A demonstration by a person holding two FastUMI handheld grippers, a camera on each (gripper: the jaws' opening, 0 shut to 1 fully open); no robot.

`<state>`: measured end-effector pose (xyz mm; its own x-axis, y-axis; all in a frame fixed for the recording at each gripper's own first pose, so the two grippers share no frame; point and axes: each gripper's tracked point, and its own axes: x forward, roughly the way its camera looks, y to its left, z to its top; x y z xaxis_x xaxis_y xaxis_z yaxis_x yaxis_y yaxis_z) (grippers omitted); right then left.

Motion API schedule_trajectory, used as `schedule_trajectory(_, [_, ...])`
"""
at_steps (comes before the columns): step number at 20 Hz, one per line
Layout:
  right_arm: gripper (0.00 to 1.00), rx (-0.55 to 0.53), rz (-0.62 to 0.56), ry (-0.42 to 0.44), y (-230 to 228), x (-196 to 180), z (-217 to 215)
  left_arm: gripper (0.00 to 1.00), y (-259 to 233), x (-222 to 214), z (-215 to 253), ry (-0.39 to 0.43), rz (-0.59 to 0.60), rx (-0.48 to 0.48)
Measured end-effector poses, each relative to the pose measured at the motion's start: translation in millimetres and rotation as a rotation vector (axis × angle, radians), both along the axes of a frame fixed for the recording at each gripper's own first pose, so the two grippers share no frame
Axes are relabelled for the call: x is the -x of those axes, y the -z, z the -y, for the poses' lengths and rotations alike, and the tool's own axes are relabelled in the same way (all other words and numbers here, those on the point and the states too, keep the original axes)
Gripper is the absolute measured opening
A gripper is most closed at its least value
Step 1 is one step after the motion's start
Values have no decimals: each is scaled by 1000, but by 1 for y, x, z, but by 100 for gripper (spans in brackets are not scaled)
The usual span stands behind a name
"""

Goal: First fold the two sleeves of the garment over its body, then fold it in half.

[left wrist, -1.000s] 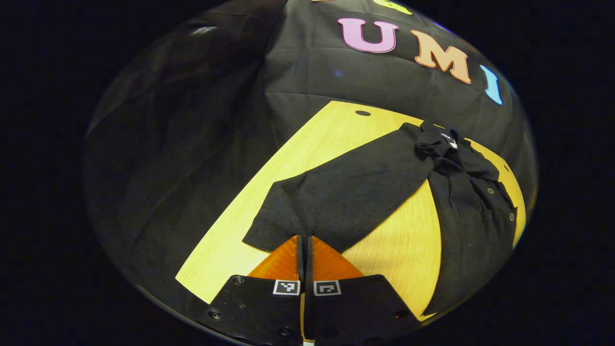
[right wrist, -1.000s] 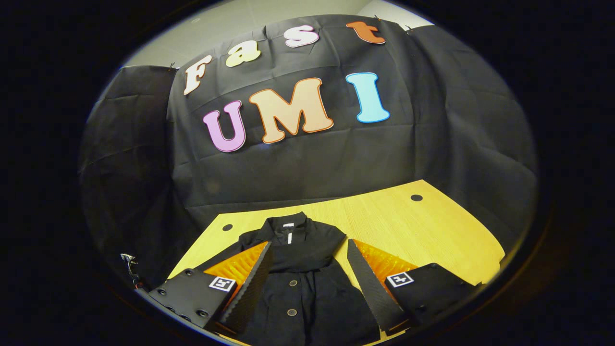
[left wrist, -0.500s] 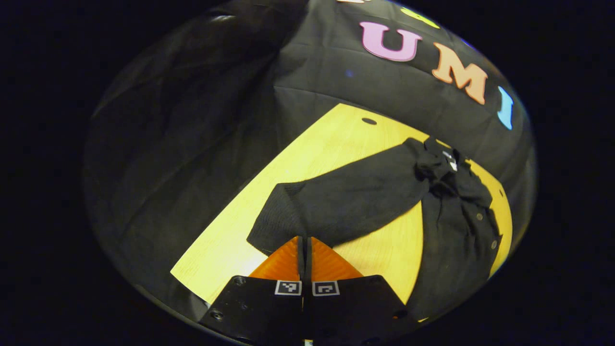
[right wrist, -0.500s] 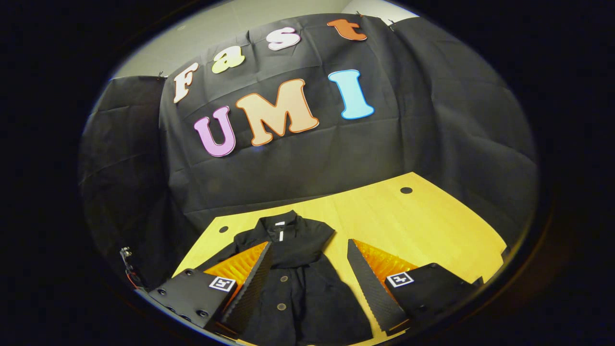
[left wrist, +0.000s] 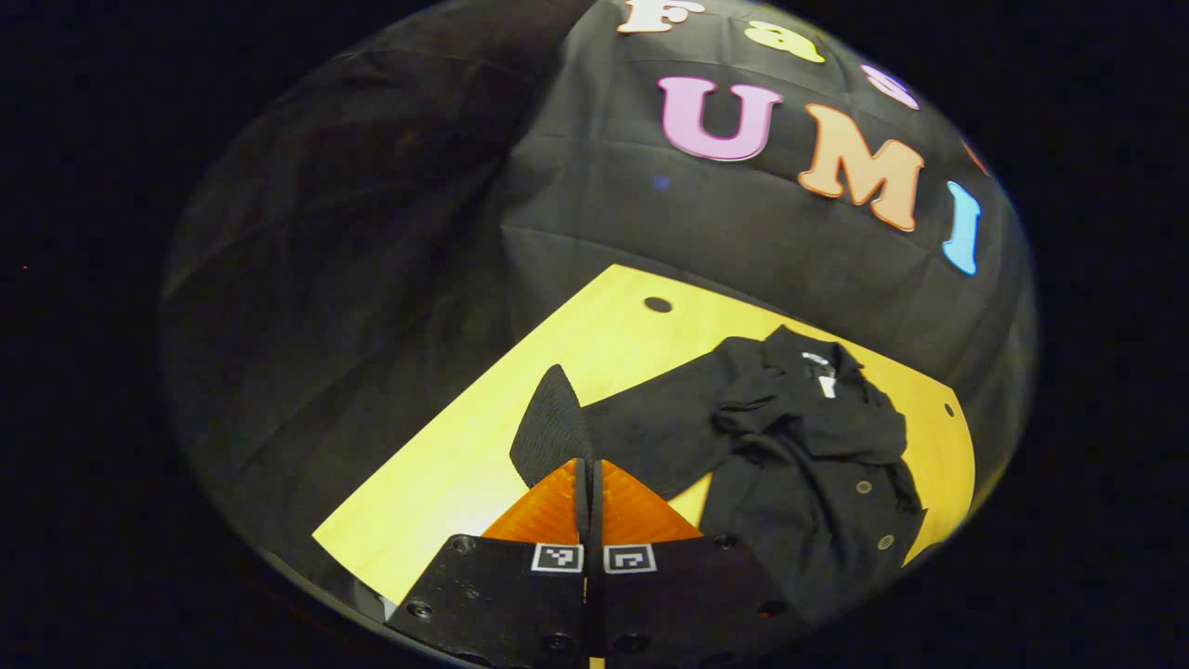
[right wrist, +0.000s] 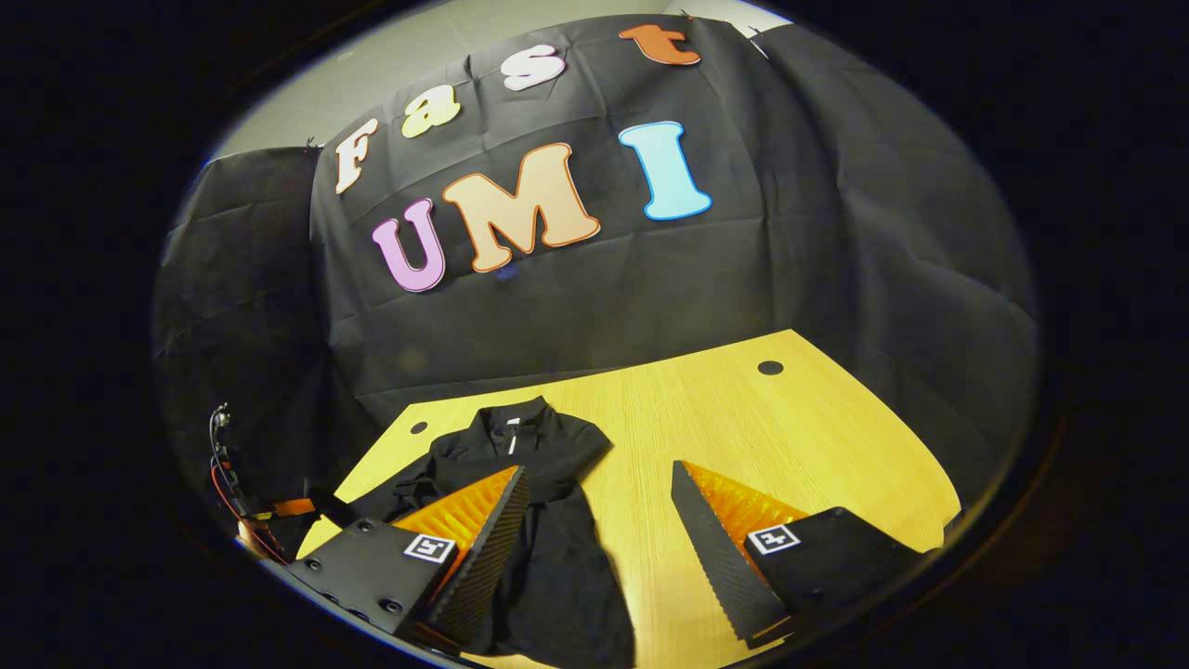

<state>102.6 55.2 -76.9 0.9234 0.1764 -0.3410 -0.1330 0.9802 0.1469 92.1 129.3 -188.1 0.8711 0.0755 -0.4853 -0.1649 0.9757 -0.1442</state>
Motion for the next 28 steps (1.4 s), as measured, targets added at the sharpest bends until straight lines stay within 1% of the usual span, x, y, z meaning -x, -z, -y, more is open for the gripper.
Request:
schedule_trajectory(5, [98, -8, -21, -36, 6, -4, 26, 0, -31, -33, 75, 80, 76, -11])
schedule_trajectory(9, [98, -21, -38, -54, 11, -4, 46, 0, -51, -60, 135, 134, 135, 28])
schedule_trajectory(11, [98, -16, -41, -54, 11, -6, 56, 0, -61, -73, 160, 160, 161, 22])
schedule_trajectory(14, [98, -13, -40, -56, 11, -8, 68, 0, -61, -83, 200, 218, 164, 0])
schedule_trajectory(17, [98, -19, -52, -66, 16, -7, 73, 0, -64, -90, 237, 267, 173, 6])
schedule_trajectory(23, [98, -18, -68, -76, 26, -2, 79, 0, -50, -105, 308, 358, 141, 60])
schedule_trajectory(25, [98, -22, -67, -79, 26, 0, 80, 0, -50, -111, 331, 395, 150, 79])
schedule_trajectory(28, [98, -16, -69, -72, 29, 2, 86, 0, -39, -117, 358, 432, 134, 73])
